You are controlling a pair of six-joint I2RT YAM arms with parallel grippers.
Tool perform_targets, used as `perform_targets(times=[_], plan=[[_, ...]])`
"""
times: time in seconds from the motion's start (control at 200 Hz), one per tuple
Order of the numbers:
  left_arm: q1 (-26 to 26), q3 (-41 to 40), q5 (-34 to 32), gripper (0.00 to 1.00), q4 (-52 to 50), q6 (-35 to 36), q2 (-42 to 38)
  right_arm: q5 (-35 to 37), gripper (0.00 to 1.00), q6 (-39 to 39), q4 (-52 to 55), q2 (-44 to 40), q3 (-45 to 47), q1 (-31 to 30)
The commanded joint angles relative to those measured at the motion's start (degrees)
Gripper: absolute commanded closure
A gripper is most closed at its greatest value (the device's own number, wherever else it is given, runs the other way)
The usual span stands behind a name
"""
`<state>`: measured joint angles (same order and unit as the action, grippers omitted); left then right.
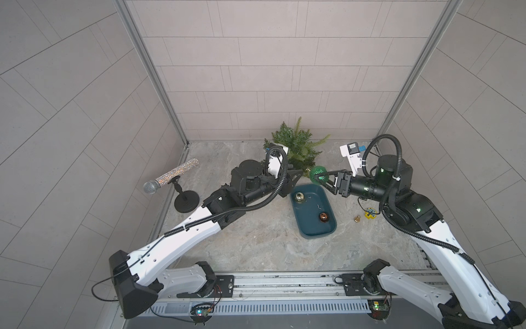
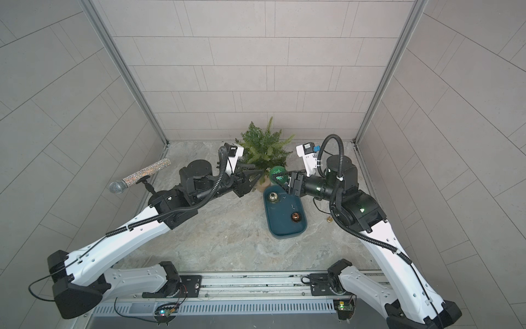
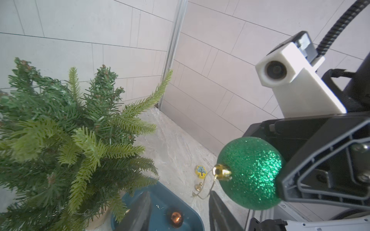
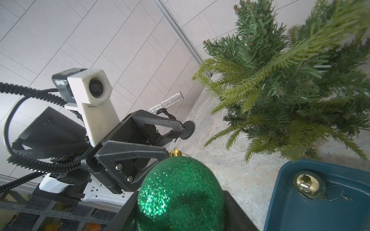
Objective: Decorate the small christmas tree with ornaments
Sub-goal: Hang an ornament on the christmas tree.
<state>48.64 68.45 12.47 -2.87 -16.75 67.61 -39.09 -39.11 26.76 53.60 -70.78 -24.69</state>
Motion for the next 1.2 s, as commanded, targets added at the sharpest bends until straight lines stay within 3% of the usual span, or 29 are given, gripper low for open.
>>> perform_targets(times=[0.0,0.205,0.355,0.48,0.73,1.196], plan=[[-0.04,0.58,5.26,0.50,2.87,-0.87,0.36,-1.77,0.44,-0.61,-2.59,-1.13,0.34,0.09],[-0.04,0.81,6.77,0.59,3.96,-1.70,1.74,-1.95,0.44,-0.92,-3.11,-1.22,0.65,0.12],[0.02,1.16,5.86,0.77,3.84,-1.31,2.17,-2.21,0.44,-0.79,-3.12,-1.27,0.56,0.21],[-0.13,1.37,4.51,1.00,3.25,-0.66,2.14,-2.07,0.44,-0.61,-3.17,-1.61,0.82,0.76],[-1.18,2.89,2.29,1.00,1.26,-0.32,3.07,-1.18,0.44,-0.39,-3.59,-1.16,1.26,4.59],[-3.11,10.13,0.49,1.00,-1.96,0.02,10.00,4.20,0.44,0.97,-7.11,3.77,-0.30,5.24]])
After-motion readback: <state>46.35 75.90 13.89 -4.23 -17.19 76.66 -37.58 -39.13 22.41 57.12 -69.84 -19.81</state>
